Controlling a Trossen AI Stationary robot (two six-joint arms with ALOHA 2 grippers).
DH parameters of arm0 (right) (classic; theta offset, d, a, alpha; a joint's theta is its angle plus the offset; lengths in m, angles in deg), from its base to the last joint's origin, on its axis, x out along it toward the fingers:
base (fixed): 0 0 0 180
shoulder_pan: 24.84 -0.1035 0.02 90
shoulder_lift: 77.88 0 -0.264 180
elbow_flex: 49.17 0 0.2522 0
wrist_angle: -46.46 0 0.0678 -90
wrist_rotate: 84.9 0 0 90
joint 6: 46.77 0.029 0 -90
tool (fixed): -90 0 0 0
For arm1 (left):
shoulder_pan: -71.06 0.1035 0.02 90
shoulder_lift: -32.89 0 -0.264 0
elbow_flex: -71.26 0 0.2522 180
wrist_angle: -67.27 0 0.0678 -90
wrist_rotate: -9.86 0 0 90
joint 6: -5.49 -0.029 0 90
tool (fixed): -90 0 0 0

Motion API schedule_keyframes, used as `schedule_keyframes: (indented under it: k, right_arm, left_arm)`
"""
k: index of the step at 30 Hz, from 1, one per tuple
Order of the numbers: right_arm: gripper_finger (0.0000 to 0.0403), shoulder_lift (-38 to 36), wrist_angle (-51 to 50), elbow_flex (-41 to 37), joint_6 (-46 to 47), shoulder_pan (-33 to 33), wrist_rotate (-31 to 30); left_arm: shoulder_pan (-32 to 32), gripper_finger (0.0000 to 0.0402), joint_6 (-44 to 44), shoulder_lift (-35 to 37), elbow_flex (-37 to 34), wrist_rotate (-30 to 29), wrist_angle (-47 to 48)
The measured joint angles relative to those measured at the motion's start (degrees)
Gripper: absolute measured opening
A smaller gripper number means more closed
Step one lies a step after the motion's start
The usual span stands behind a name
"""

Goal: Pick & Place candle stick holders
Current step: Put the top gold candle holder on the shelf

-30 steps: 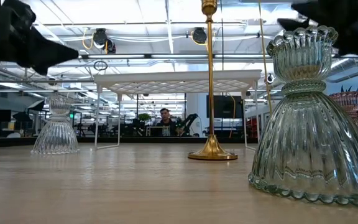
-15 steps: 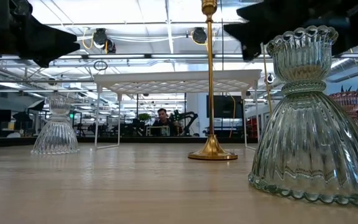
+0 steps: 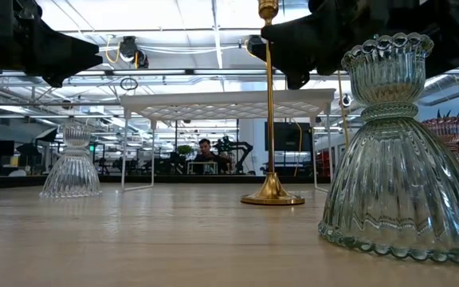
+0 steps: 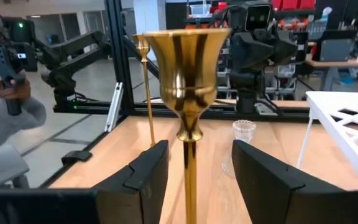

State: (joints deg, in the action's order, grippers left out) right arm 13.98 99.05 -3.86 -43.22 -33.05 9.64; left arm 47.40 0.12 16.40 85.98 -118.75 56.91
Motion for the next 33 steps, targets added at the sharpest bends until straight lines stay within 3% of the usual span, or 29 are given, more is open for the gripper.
schedule_keyframes:
  k: [5,11,20,29,33]
  right_arm:
    - [0.0120,2.17,3.54,0.06,-0.18,0.18,-0.24]
    - [0.0017,2.09,5.05,0.00,0.90,0.76,0.00]
    - [0.0011,-5.00,3.78,-0.07,1.84,0.76,0.19]
    - [0.0016,-22.53,-6.57,-0.09,4.48,4.01,0.42]
    - [0.0014,-30.60,-10.67,-0.09,4.84,8.41,3.99]
  left_arm:
    - [0.00,0.0175,0.05,0.00,0.00,0.00,0.00]
    - [0.02,0.0175,0.05,0.00,0.00,-0.02,0.19]
    - [0.00,0.0175,0.07,0.00,0.00,-0.04,0.39]
    - [0.01,0.0175,0.31,0.00,0.00,-0.05,0.57]
    - [0.01,0.0175,-0.17,0.00,0.00,-0.07,0.52]
